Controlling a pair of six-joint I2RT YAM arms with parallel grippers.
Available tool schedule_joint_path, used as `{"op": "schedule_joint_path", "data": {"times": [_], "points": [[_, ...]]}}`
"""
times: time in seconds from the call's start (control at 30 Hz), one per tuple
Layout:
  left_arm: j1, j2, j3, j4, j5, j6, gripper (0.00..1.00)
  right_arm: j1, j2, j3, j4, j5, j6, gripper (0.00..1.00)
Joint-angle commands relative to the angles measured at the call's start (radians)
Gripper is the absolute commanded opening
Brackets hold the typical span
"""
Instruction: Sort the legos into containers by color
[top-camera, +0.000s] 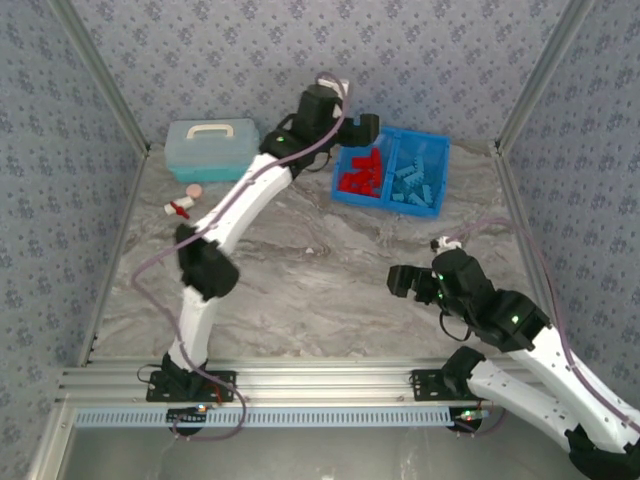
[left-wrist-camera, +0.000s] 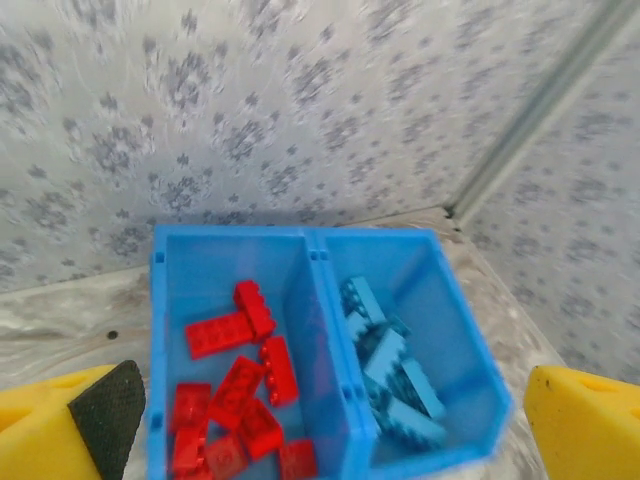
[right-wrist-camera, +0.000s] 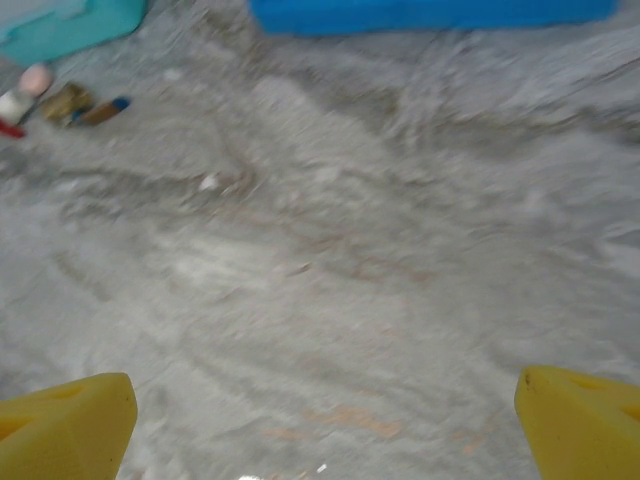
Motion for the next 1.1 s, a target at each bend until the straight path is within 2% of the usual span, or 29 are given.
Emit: {"op": "schedule_joint_path", "data": {"times": [0.0, 0.13, 0.2, 0.3, 0.37, 0.5, 0.6, 0.7, 0.77, 0.8, 0.93, 1.0, 1.07], "points": [[-0.027, -0.280, -0.280, 0.036, 0.012, 0.114, 0.99, -0.024, -0.050, -0.052, -0.030, 0.238, -0.038, 1.00], [-0.031, -0.569, -0.700, 0.093, -0.050, 0.113, 0.99, -0.095, -0.063, -0.140, 0.077, 0.376, -0.086, 1.00], [-0.030, -0.693, -0.872, 0.102, -0.123, 0.095, 0.99, -0.158, -0.055, -0.187, 0.161, 0.387, -0.138, 1.00], [-0.030, -0.857, -1.090, 0.094, -0.260, 0.071, 0.99, -0.302, -0.029, -0.238, 0.269, 0.394, -0.191, 1.00], [-0.030, -0.951, -1.224, 0.094, -0.379, 0.069, 0.99, -0.415, -0.008, -0.279, 0.379, 0.380, -0.219, 1.00], [-0.025, -1.084, -1.432, 0.112, -0.655, 0.049, 0.99, -0.581, 0.068, -0.394, 0.666, 0.344, -0.348, 1.00], [0.013, -1.149, -1.538, 0.109, -0.815, 0.042, 0.99, -0.695, 0.202, -0.469, 0.899, 0.235, -0.429, 1.00], [0.127, -1.190, -1.623, 0.155, -0.746, 0.093, 0.99, -0.771, 0.387, -0.524, 1.144, 0.110, -0.475, 1.00], [0.216, -1.211, -1.682, 0.234, -0.636, 0.167, 0.99, -0.783, 0.495, -0.557, 1.325, 0.084, -0.506, 1.00], [0.243, -1.221, -1.713, 0.274, -0.605, 0.199, 0.99, -0.784, 0.522, -0.548, 1.334, 0.072, -0.498, 1.00], [0.323, -1.258, -1.847, 0.458, -0.579, 0.271, 0.99, -0.769, 0.684, -0.541, 1.596, 0.064, -0.549, 1.00], [0.372, -1.271, -1.912, 0.540, -0.542, 0.283, 0.99, -0.754, 0.826, -0.540, 1.761, 0.028, -0.620, 1.00], [0.435, -1.278, -1.992, 0.657, -0.462, 0.282, 0.99, -0.744, 0.892, -0.477, 1.689, -0.094, -0.677, 1.00]]}}
